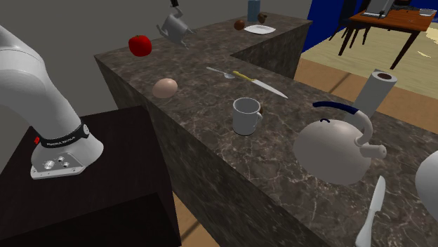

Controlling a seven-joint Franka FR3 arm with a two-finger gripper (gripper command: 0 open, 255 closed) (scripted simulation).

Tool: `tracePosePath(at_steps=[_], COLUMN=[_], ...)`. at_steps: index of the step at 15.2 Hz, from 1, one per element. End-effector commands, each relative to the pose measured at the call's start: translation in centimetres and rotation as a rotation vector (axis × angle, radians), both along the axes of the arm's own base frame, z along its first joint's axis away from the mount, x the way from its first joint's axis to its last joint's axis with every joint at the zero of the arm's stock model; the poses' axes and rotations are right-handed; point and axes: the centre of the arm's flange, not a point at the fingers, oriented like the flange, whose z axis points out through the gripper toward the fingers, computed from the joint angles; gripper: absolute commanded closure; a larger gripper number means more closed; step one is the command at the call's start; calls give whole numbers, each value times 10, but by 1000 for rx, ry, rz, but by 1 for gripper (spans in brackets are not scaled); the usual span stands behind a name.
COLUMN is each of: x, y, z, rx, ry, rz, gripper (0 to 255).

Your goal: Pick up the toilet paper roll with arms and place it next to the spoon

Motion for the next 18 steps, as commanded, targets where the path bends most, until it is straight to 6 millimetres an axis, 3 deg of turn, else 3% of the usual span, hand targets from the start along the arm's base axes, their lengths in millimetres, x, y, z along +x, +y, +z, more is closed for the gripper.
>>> tracePosePath(at_steps=[1,18], x=[0,0], y=[0,0], z=[-10,-100], rx=[1,1], ry=[-1,-1], rz=[0,0], gripper=[255,255])
